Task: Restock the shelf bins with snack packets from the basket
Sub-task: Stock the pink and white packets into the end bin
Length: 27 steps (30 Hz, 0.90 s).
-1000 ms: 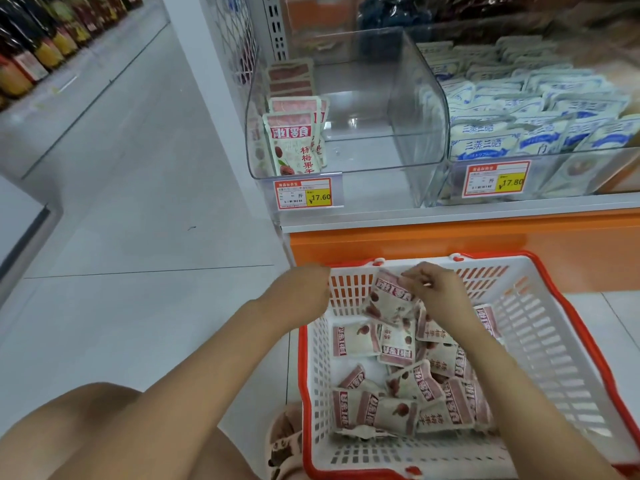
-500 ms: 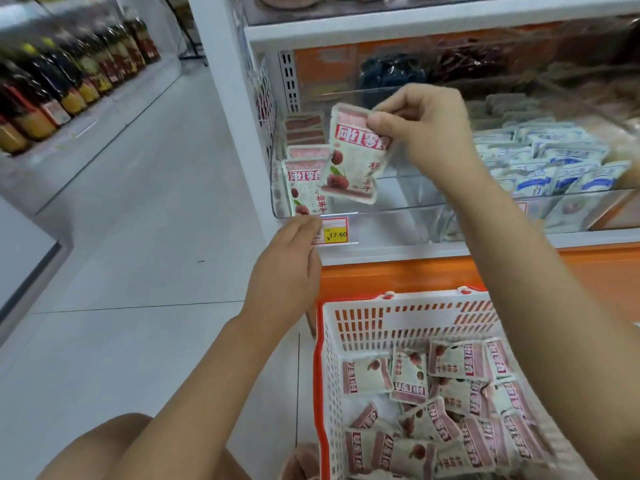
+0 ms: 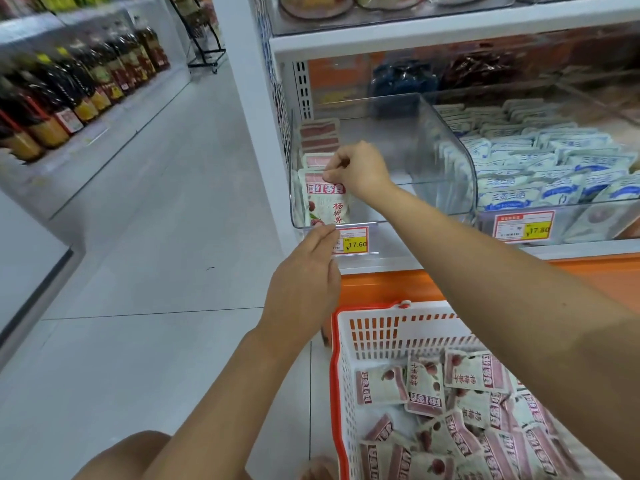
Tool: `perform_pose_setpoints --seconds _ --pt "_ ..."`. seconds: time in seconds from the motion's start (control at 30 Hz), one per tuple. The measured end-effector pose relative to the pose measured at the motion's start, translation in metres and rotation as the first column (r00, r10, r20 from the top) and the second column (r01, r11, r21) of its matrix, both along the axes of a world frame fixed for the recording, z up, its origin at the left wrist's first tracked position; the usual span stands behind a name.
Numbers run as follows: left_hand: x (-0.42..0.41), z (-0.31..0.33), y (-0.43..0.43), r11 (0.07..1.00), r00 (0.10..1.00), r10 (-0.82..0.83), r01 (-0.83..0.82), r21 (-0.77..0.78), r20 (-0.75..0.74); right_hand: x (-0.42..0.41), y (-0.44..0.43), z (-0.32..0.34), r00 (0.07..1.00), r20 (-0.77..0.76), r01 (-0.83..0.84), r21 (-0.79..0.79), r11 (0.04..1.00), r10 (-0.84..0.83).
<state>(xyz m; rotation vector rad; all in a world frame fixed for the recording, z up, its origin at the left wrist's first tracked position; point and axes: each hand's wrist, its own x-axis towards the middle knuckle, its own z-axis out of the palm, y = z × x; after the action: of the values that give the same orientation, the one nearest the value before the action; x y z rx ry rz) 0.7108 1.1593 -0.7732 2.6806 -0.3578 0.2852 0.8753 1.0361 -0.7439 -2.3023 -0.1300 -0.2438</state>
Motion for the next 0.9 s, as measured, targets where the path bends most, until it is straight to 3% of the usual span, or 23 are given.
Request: perform_pose_setpoints --seconds 0.1,0.23,0.33,0.47,0.6,0.7,0.8,0.9 --pt "0.0 -0.001 0.0 1.0 1.0 -0.007 0.007 0.006 0.004 -0.001 -0.002 -0.002 0.998 0.05 0.027 -0.049 0.998 -0.024" --pt "-0.004 -0.003 0.0 0.999 0.999 -0.037 0.038 -0.004 0.033 -0.024 -0.006 0.006 0.985 0.169 0.044 0.02 0.999 -0.047" --pt "-0.011 -0.011 -0.004 1.0 1.0 -0.03 0.03 0.006 0.002 -0.064 -0.019 0.006 0.955 0.296 -0.046 0.136 0.99 0.004" --pt "-0.021 -0.022 -0.015 0.991 0.994 -0.083 0.09 0.1 -0.075 -0.128 -0.054 -0.031 0.948 0.308 -0.118 0.109 0.987 0.08" --pt "-0.027 -0.026 -0.025 0.984 0.984 -0.116 0.132 0.117 -0.135 -0.173 -0.104 -0.107 0.991 0.115 -0.063 0.012 0.998 0.061" --pt "-0.031 -0.036 -0.033 0.981 0.973 -0.118 0.145 0.127 -0.201 -0.189 -0.14 -0.177 0.976 -0.203 0.062 -0.072 0.995 -0.076" --pt "-0.029 -0.064 -0.034 0.952 0.909 -0.069 0.183 0.245 -0.41 -0.198 -0.165 -0.236 0.761 -0.603 0.15 -0.195 0.969 -0.239" --pt "-0.025 -0.095 -0.025 0.909 0.751 0.031 0.254 0.332 -0.66 -0.215 -0.171 -0.276 0.603 -0.752 0.092 -0.266 0.96 -0.266"
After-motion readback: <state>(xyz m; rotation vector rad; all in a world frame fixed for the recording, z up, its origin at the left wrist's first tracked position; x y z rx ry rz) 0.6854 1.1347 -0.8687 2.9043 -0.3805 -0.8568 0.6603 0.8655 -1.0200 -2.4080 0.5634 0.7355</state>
